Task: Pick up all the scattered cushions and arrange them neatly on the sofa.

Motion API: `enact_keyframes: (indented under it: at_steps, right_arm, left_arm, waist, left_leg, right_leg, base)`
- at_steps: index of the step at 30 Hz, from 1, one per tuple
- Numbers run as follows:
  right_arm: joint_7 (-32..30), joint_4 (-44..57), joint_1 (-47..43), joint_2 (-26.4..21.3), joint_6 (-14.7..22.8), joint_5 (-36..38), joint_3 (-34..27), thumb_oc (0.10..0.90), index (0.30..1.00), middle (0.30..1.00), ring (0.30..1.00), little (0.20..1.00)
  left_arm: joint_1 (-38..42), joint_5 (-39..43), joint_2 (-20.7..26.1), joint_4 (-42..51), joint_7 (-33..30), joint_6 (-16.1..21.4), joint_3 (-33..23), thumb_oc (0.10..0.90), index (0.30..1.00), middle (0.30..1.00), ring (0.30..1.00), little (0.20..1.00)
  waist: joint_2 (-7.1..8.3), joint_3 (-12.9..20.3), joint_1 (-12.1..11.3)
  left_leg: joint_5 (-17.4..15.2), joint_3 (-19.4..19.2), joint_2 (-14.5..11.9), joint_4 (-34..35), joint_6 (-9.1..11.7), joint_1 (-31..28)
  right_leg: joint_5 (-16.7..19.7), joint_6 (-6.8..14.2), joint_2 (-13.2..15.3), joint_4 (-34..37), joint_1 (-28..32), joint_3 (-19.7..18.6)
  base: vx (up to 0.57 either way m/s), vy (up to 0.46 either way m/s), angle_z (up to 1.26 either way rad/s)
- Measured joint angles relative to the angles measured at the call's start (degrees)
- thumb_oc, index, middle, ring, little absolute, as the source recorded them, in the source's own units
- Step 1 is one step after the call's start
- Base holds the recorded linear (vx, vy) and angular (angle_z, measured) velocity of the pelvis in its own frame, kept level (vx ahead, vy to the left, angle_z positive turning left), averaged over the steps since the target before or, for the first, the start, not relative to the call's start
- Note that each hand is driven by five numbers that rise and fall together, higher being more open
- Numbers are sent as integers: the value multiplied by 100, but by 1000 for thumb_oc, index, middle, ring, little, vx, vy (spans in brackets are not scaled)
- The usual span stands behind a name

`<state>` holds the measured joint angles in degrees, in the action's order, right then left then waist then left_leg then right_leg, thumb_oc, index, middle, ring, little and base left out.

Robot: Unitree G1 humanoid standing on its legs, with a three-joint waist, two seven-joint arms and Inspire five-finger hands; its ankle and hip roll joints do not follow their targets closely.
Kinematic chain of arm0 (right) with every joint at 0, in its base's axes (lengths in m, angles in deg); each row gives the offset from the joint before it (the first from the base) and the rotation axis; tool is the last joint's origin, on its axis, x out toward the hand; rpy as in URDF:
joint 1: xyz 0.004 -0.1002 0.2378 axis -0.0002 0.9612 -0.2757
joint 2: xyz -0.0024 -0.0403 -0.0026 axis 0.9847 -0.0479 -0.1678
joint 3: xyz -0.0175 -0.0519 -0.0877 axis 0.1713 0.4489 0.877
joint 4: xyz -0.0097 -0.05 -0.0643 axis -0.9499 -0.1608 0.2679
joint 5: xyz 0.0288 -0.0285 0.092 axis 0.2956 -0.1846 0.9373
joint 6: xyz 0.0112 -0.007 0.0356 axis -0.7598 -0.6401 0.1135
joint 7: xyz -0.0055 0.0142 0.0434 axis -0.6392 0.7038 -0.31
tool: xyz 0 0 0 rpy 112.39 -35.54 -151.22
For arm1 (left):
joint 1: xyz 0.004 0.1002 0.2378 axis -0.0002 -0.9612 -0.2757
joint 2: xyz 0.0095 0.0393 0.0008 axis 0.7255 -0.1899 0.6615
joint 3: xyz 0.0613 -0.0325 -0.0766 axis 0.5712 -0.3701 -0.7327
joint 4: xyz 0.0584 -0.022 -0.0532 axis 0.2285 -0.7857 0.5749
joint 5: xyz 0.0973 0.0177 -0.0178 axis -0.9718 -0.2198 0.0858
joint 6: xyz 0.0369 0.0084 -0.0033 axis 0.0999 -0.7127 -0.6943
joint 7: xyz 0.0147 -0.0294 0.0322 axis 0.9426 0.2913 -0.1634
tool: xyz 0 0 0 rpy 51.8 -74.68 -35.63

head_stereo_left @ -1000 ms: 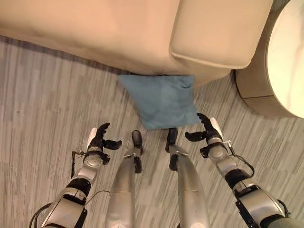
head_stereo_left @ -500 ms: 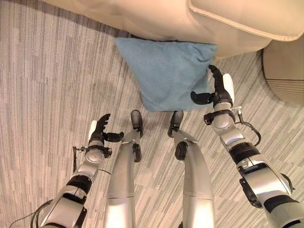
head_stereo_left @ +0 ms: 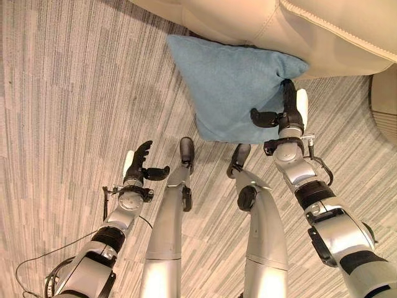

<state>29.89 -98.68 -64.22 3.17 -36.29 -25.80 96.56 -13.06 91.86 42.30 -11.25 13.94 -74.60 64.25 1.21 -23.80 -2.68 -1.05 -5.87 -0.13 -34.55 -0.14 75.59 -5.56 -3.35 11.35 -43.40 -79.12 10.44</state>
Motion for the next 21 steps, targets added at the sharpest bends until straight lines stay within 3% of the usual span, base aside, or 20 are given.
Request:
enact_keyframes:
  at_steps: [7, 11, 14, 18, 21]
  right_arm:
    - [33, 347, 259, -254, 36, 8, -27, 400, 300, 300, 300, 300]
    - [164, 738, 676, -234, 85, -41, -197, 400, 300, 300, 300, 300]
    - [306, 1090, 1548, 11, 87, -44, -249, 400, 300, 300, 300, 300]
    - [499, 1643, 2440, 90, 90, -64, -248, 400, 300, 300, 300, 300]
    - [712, 2042, 3156, 136, 84, -86, -248, 400, 300, 300, 300, 300]
  left_arm:
    - [-25, 100, -230, 276, -78, 60, -24, 800, 900, 900, 900, 900]
    - [-26, 91, -405, 195, -91, 40, -113, 800, 900, 900, 900, 900]
    - [-178, 67, -575, 115, -85, -66, -122, 800, 900, 900, 900, 900]
    - [-568, -80, -608, 194, -76, -73, -154, 800, 900, 900, 900, 900]
    - [-1016, -137, -637, 219, 15, -138, -250, 800, 900, 900, 900, 900]
  waist:
    - [-197, 109, -139]
    - [-204, 111, -148]
    - [-202, 110, -67]
    - [-163, 129, 118]
    - [3, 100, 252]
  left_leg:
    - [71, 56, -2, 76, 80, -6]
    - [137, 70, 0, 189, 73, -232]
    - [171, 220, 23, 534, 103, -1113]
    - [203, 231, 63, 988, 86, -1959]
    - [405, 163, 58, 1717, 46, -2948]
  right_leg:
    - [-63, -86, 4, -78, -42, 38]
    - [-51, -103, 2, 1, 178, 78]
    - [-51, -90, -12, 372, 1154, 266]
    - [-22, 63, -49, 787, 1977, 284]
    - [194, 164, -187, 1441, 2883, 279]
  base:
    - [-15, -15, 5]
    - [-7, -2, 2]
    - [1, 5, 8]
    - [-3, 9, 0]
    - [34, 29, -17]
